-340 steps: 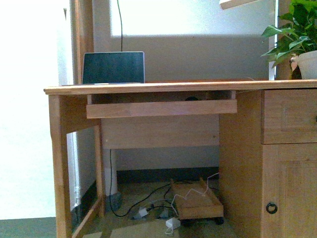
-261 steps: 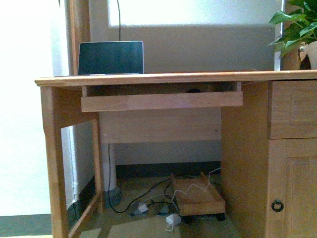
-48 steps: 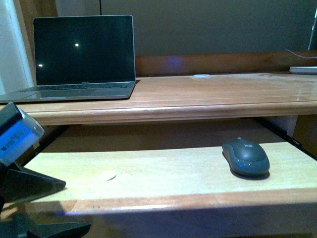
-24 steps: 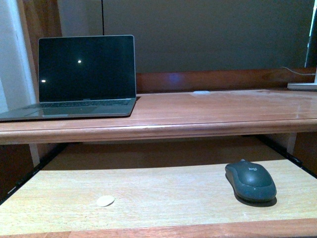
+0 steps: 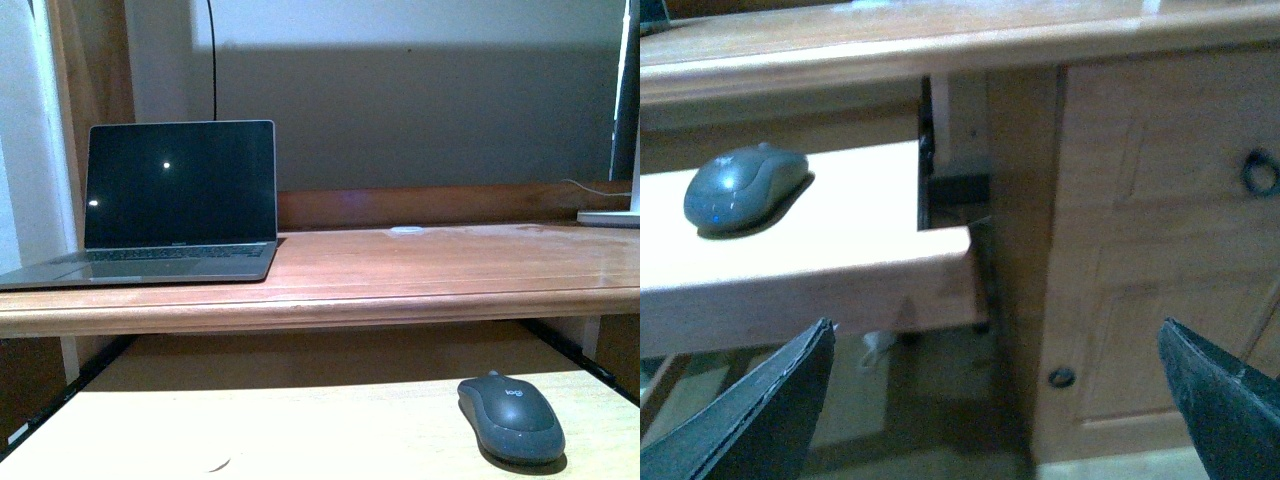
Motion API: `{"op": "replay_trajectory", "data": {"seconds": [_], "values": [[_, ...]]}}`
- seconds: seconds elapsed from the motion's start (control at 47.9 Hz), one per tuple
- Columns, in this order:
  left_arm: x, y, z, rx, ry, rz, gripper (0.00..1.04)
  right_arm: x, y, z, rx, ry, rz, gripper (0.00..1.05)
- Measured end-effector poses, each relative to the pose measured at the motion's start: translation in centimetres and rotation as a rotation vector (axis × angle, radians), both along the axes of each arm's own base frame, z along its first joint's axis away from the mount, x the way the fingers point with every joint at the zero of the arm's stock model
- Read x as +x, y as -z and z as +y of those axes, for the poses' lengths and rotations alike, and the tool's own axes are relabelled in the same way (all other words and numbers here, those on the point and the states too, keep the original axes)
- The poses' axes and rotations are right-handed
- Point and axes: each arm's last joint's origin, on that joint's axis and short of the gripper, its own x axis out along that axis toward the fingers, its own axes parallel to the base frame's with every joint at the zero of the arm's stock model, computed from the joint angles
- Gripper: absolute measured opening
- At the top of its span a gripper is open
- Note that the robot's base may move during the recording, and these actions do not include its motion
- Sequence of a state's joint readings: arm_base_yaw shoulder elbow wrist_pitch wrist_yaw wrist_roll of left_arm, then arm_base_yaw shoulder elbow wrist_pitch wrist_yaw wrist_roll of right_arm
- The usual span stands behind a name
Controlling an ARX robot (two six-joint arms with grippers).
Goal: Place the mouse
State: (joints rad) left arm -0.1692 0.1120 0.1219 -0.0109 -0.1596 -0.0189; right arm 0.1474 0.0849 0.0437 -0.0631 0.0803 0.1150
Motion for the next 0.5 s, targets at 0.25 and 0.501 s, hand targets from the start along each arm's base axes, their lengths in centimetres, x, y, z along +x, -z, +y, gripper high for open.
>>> {"op": "replay_trajectory", "data": {"seconds": [0.25,0.501], "values": [[0.0,1.1,1.1,0.007,-0.004,0.001,0.03,0.0,-3.8,5.0,0.007,-0.091,-0.091,0.97],[0.0,1.7,1.1,0.008,-0.006,0.004,0.03,0.4,-5.0,10.7,-0.085,-0.240,-0.072,0.97]]}}
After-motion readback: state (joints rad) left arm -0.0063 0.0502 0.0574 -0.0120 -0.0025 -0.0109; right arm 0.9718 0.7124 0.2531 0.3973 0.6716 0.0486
